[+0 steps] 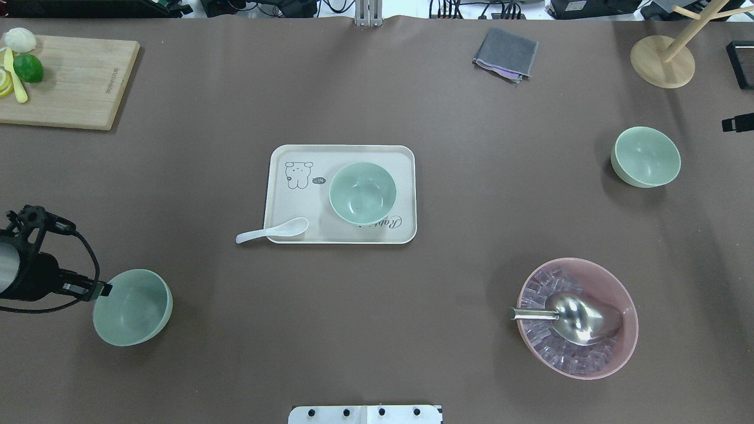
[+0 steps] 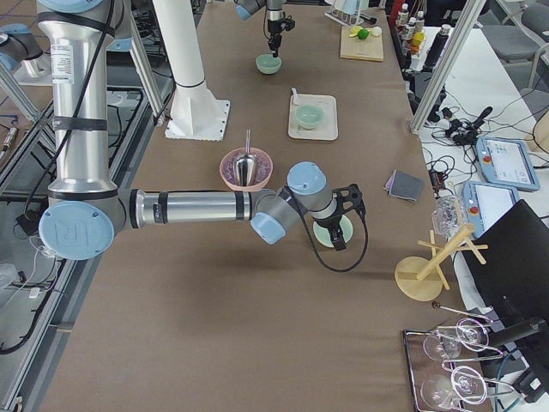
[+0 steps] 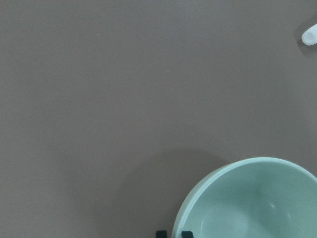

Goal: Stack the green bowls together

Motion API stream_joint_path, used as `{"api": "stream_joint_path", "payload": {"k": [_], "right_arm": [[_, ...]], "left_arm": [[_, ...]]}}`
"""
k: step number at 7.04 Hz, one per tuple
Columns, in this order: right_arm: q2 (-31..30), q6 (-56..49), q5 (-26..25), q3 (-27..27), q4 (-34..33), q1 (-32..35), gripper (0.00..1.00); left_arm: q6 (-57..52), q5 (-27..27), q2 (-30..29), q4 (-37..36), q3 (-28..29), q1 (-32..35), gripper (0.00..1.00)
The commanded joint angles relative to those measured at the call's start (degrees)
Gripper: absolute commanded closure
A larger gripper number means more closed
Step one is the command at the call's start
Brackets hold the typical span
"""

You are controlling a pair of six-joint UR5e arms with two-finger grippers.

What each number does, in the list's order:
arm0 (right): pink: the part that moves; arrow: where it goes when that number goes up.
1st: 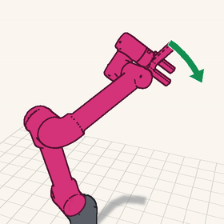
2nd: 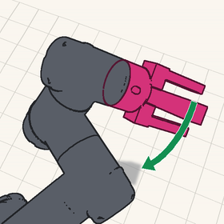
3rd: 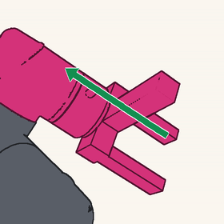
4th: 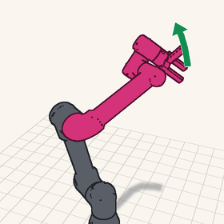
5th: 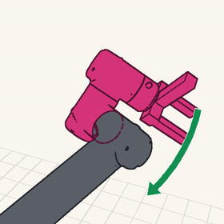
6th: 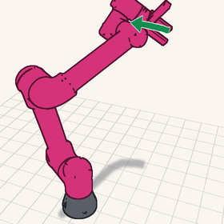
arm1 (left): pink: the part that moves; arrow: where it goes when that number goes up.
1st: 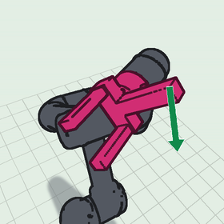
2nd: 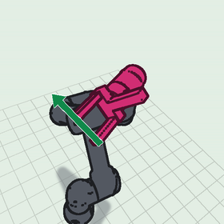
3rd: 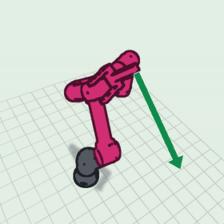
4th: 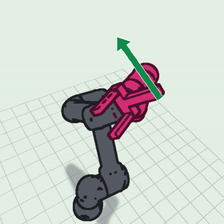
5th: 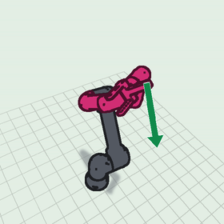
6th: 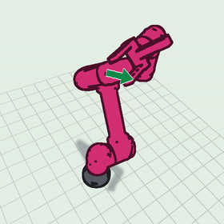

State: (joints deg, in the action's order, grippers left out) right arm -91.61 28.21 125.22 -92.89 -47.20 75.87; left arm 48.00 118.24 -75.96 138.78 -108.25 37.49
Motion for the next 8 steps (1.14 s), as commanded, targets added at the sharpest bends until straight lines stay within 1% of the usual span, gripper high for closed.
{"api": "stream_joint_path", "payload": {"k": [1,5,8], "right_arm": [[-0.06,-0.09,-0.07,0.08,0.0,-0.02,0.0],[-0.32,-0.09,-0.07,0.25,0.0,-0.02,0.0],[-1.03,-0.09,0.02,0.08,0.09,-0.02,0.0]], "left_arm": [[-0.01,-0.11,-0.07,0.0,0.06,-0.14,0.77],[-0.01,-0.12,-0.33,0.09,-0.12,-0.49,0.78],[-0.01,-0.2,-0.25,0.09,-0.21,-0.76,0.89]]}}
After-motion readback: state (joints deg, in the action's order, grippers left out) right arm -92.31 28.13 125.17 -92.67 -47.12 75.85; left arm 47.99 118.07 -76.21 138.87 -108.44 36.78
